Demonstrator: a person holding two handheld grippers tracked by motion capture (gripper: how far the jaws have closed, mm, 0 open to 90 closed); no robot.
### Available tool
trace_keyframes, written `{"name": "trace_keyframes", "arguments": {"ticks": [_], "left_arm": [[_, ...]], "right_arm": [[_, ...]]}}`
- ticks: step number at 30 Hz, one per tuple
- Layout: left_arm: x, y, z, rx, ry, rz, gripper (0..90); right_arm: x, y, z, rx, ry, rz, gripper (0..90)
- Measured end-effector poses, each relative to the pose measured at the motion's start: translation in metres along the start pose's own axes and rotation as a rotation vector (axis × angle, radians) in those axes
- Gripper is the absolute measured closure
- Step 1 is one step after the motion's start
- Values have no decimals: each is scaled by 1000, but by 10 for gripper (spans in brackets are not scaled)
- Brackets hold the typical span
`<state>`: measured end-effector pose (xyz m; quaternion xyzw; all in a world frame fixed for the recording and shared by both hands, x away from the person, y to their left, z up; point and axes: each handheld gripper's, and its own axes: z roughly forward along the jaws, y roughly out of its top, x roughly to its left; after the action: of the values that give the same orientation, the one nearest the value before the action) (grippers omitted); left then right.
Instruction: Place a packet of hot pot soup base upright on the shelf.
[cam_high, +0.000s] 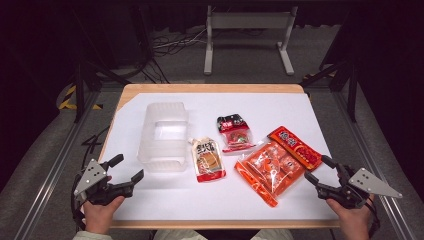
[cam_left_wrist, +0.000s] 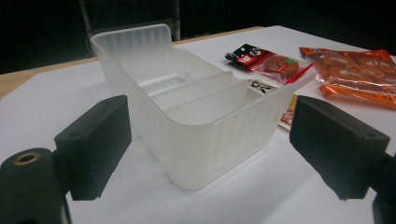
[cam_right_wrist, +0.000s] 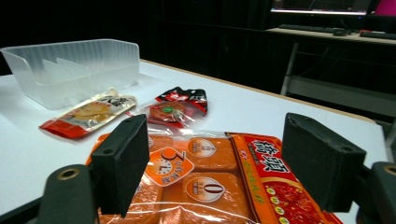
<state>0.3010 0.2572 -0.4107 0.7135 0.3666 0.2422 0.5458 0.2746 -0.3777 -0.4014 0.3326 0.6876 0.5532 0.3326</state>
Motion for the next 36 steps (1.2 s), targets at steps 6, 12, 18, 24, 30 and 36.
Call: {"name": "trace_keyframes", "arguments": {"ticks": [6, 12, 18, 24, 30, 36], "left_arm": [[-1, 0, 3, -1, -18, -12, 137], [-2, 0, 7, 4, -23, -19, 139], [-1, -1, 8, 7, -18, -29, 141], [-1, -1, 10, 16, -17, -34, 143], [1, -2, 9, 9, -11, -39, 143], [3, -2, 8, 9, -10, -45, 143]], "right_arm": [[-3, 1, -1, -5, -28, -15, 257], [-8, 6, 3, -17, -32, 4, 262], [-20, 12, 8, 25, -40, 13, 286], [-31, 19, 14, 24, -38, 38, 316], [-44, 22, 21, 58, -43, 86, 311], [-53, 22, 24, 82, -49, 133, 275]]}}
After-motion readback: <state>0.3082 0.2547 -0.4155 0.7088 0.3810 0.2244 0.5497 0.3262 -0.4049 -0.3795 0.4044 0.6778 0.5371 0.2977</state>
